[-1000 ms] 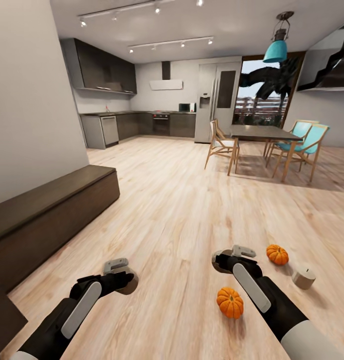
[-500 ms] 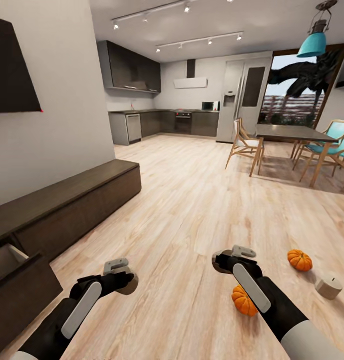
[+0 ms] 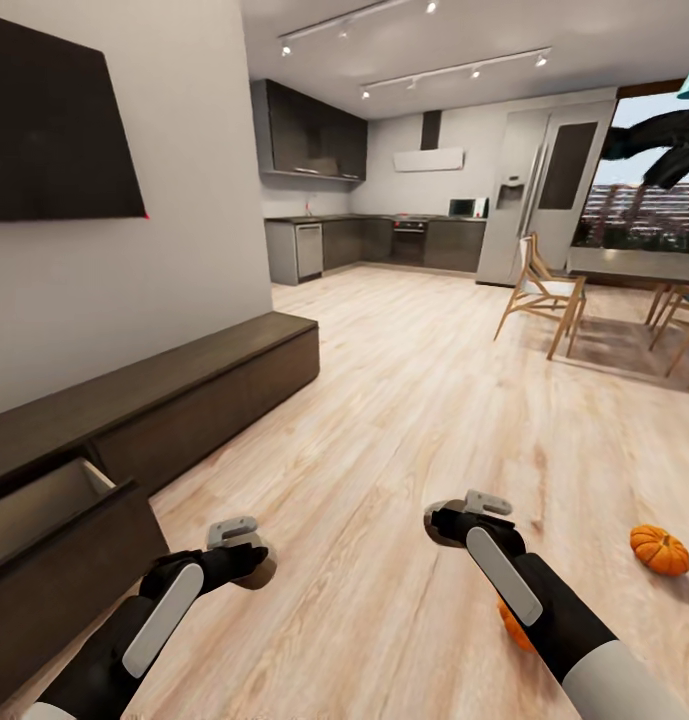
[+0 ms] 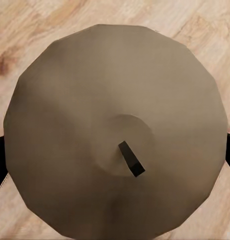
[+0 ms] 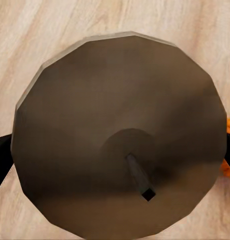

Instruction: Place each of the two pumpkins and all three candles from the living room inside a cabinet in the living room (use any cabinet), then make sure every cabinet is closed, and position the cauldron so it is next to a table in the living room.

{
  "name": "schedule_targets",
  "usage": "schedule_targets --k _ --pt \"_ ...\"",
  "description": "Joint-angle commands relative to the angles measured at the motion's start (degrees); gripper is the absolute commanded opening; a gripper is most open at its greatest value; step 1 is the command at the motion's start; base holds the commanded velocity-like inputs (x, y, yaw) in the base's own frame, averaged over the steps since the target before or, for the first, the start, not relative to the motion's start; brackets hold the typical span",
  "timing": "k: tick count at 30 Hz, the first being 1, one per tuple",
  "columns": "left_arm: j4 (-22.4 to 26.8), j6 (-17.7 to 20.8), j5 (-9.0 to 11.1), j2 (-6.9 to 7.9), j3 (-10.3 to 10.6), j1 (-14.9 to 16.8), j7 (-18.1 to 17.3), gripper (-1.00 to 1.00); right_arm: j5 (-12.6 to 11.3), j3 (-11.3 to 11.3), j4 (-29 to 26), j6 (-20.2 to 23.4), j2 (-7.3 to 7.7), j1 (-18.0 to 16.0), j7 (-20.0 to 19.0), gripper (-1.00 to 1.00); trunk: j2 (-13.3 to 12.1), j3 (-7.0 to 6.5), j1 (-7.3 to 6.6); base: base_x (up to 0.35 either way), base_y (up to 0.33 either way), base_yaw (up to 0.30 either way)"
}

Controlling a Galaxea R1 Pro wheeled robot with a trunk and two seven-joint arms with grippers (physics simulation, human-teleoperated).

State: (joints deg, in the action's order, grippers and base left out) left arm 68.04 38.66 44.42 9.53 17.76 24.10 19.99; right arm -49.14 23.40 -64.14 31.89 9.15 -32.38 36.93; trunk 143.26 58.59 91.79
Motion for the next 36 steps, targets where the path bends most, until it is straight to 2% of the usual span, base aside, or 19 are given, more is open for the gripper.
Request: schedule_targets --k 1,25,36 --pt "0.0 0.0 0.6 0.05 0.2 0.1 0.6 -1.0 -0.6 0.2 -0.1 -0.2 0.07 0.0 0.3 -1.0 0.0 0.1 -0.02 0.0 0.0 0.265" --pt "0.4 0.1 0.9 0.05 0.2 0.0 0.5 -1.0 -0.6 0.2 0.0 -0.2 0.07 0.0 0.3 -1.0 0.0 1.28 -0.02 -0.002 0.001 0.246" --pt "0.3 0.1 1.0 0.05 0.2 0.1 0.5 -1.0 -0.6 0.2 0.0 -0.2 0.07 0.0 0.3 -1.0 0.0 1.87 -0.02 -0.214 0.174 0.238"
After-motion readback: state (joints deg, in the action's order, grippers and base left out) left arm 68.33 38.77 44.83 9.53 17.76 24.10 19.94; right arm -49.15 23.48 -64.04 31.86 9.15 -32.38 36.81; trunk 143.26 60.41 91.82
